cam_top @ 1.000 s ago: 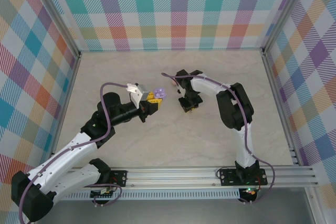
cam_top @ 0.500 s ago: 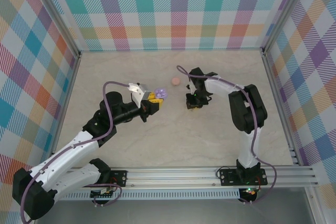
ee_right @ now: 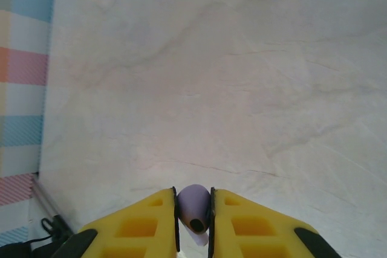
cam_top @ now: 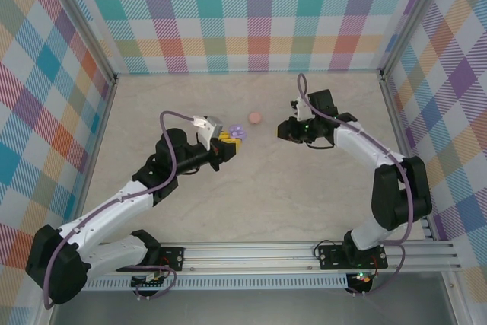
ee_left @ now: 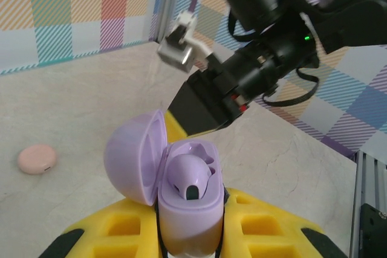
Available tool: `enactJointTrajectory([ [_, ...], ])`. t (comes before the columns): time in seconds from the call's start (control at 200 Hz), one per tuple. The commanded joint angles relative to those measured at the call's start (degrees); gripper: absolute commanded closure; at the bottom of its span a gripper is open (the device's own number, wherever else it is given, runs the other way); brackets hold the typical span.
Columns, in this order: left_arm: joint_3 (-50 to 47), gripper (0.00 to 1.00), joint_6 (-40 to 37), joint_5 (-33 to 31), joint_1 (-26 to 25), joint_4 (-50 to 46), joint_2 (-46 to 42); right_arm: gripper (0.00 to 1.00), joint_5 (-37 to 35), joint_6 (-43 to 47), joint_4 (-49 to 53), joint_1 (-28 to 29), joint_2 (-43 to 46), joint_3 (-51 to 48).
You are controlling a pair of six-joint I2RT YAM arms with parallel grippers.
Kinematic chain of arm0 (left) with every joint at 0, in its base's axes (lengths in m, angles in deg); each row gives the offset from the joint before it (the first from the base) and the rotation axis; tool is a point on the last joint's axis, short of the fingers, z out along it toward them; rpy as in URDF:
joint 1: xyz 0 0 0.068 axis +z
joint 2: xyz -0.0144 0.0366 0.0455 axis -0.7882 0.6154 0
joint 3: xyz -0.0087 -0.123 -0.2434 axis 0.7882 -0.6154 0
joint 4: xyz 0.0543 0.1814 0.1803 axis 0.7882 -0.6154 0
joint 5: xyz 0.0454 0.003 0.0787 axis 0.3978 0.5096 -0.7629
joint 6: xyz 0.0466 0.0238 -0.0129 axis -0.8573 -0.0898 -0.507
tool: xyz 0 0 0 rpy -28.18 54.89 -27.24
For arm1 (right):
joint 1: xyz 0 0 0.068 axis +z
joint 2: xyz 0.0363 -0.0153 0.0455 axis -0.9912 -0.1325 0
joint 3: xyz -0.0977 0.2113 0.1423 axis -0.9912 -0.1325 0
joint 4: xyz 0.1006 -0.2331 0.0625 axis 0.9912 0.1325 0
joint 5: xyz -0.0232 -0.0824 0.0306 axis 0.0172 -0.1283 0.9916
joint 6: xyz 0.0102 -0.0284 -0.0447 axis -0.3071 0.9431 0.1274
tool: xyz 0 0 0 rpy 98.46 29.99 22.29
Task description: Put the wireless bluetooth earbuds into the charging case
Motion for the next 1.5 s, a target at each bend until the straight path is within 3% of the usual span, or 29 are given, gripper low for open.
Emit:
enactJointTrajectory([
  [0.0,-0.1,0.8,2.8,-2.2,0.9,3.7,1.2,0.8,7.4,-2.3,-5.3,-0.3,4.1,-0.9],
  [0.295,0.0,0.8,5.1,-4.3,0.9,6.4,4.6,0.79,13.7,-6.8,-12.9,-0.3,12.8,-3.2],
  [0.74,-1.7,0.81,5.3,4.1,0.8,18.3,8.3,0.77,15.6,-10.3,-25.7,2.1,23.0,-8.0],
  [1.095,-2.5,0.81,4.1,10.1,-0.4,23.7,8.8,0.76,15.3,-8.6,-30.4,6.5,24.7,-9.4],
  [1.495,-2.0,0.8,3.4,12.5,-2.0,25.3,8.6,0.76,13.8,-7.5,-31.4,9.0,23.8,-8.9],
])
